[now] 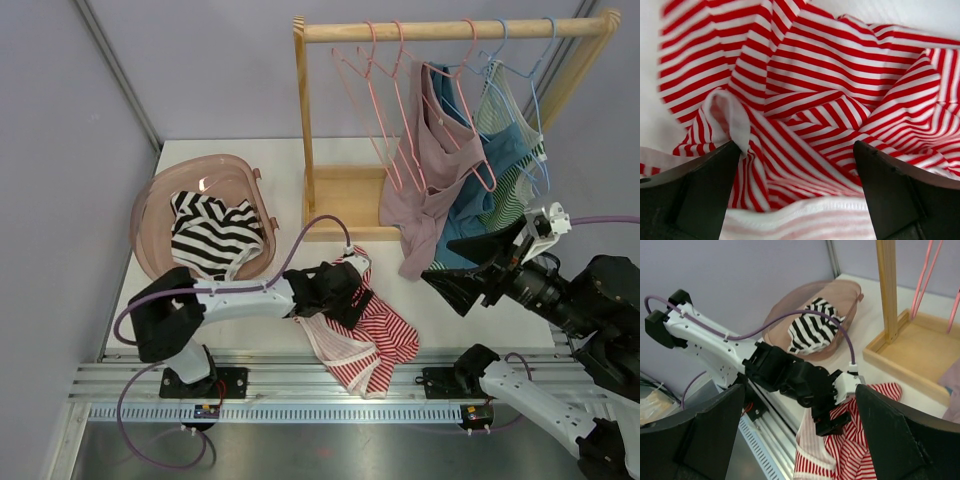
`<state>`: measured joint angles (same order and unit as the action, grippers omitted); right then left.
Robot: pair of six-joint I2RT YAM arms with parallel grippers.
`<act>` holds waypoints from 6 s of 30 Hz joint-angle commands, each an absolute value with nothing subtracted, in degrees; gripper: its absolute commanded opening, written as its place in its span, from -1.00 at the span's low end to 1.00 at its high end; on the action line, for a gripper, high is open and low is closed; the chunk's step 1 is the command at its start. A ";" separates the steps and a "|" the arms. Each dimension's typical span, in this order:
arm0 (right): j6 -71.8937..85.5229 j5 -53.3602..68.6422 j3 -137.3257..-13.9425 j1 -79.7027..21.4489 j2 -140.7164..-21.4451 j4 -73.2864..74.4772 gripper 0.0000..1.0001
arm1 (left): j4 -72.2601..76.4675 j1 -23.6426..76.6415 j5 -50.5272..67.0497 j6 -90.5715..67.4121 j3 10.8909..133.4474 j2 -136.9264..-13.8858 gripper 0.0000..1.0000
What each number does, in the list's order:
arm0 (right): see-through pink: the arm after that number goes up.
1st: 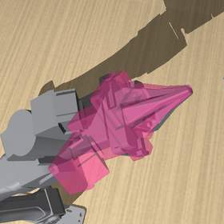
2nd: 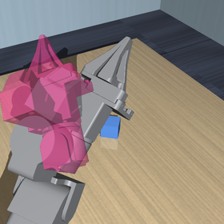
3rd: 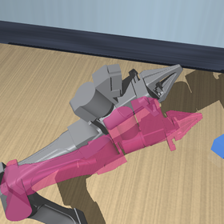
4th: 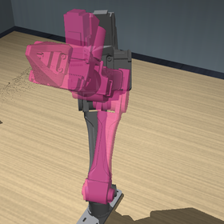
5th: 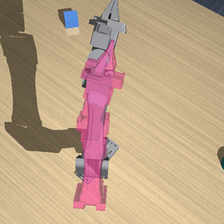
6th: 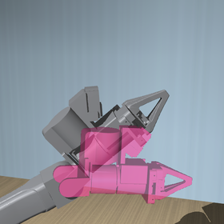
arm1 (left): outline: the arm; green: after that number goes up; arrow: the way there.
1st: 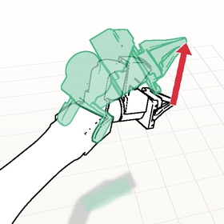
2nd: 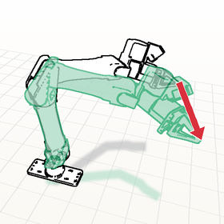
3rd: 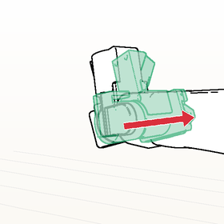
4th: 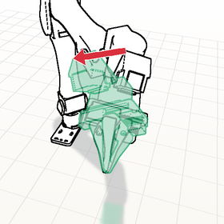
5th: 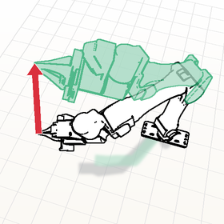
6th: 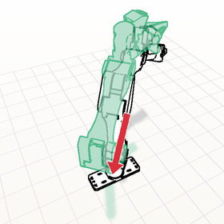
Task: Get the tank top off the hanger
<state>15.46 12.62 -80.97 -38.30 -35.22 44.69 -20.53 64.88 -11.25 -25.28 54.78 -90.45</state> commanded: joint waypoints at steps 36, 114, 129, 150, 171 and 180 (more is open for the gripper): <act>18.19 13.45 -74.27 -38.67 -21.27 47.28 0.99 | -46.74 65.41 -45.09 -27.87 78.91 -65.04 -1.00; -3.17 -3.52 -129.81 -15.21 -92.90 53.35 0.01 | -40.96 24.26 -3.08 -14.68 54.58 -39.81 0.98; 2.55 2.37 -136.93 -15.21 -96.68 56.51 -1.00 | -40.52 24.26 -1.41 -14.59 54.14 -39.73 0.98; 5.01 2.20 -138.70 -15.29 -89.48 50.72 -1.00 | -40.08 24.26 -2.29 -15.12 53.88 -38.76 0.98; 8.00 7.11 -119.47 -15.21 -64.44 67.66 -1.00 | -40.34 26.45 2.37 -17.31 63.45 -39.64 0.98; 8.17 15.63 -96.79 -15.21 -51.61 71.90 -1.00 | -36.48 32.86 1.06 -20.83 67.15 -41.04 0.98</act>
<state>7.38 10.17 -102.28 -15.31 -53.28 71.72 -40.49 30.79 0.25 -19.03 65.23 -40.03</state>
